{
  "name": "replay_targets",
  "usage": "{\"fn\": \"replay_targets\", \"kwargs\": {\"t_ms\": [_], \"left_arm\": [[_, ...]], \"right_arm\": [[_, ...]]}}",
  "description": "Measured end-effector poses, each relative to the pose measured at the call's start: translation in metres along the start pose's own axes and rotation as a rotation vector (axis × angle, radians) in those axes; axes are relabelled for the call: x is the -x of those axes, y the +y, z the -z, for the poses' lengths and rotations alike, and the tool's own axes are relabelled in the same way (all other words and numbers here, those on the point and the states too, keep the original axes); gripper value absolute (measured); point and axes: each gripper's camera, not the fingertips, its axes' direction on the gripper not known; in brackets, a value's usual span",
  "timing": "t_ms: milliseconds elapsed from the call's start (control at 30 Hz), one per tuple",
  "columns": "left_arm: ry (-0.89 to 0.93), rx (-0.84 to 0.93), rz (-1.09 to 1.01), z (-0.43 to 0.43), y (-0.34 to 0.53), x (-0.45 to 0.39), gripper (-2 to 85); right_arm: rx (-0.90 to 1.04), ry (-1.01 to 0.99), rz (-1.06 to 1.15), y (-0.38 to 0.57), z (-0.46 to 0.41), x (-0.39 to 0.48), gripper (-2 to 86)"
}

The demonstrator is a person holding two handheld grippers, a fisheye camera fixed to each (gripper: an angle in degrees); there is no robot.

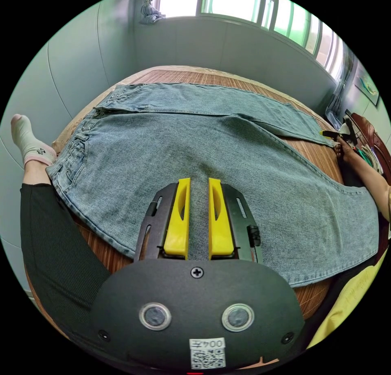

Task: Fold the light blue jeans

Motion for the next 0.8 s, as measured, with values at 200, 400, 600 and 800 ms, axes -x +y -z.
{"fn": "replay_targets", "kwargs": {"t_ms": [200, 400, 600, 800], "left_arm": [[-0.002, 0.001, 0.0, 0.001, -0.001, 0.004, 6.3], [0.0, 0.0, 0.001, 0.002, -0.004, 0.01, 6.3], [0.002, -0.001, 0.002, 0.003, -0.008, 0.018, 6.3], [0.004, -0.002, 0.003, 0.003, -0.014, 0.029, 6.3]], "right_arm": [[0.023, 0.091, -0.01, 0.001, -0.014, -0.007, 10.5], [0.0, 0.108, 0.006, 0.009, -0.012, -0.008, 12.0], [-0.081, -0.083, 0.103, 0.017, 0.006, 0.027, 11.2], [-0.091, -0.336, 0.221, 0.031, 0.032, 0.075, 6.1]]}}
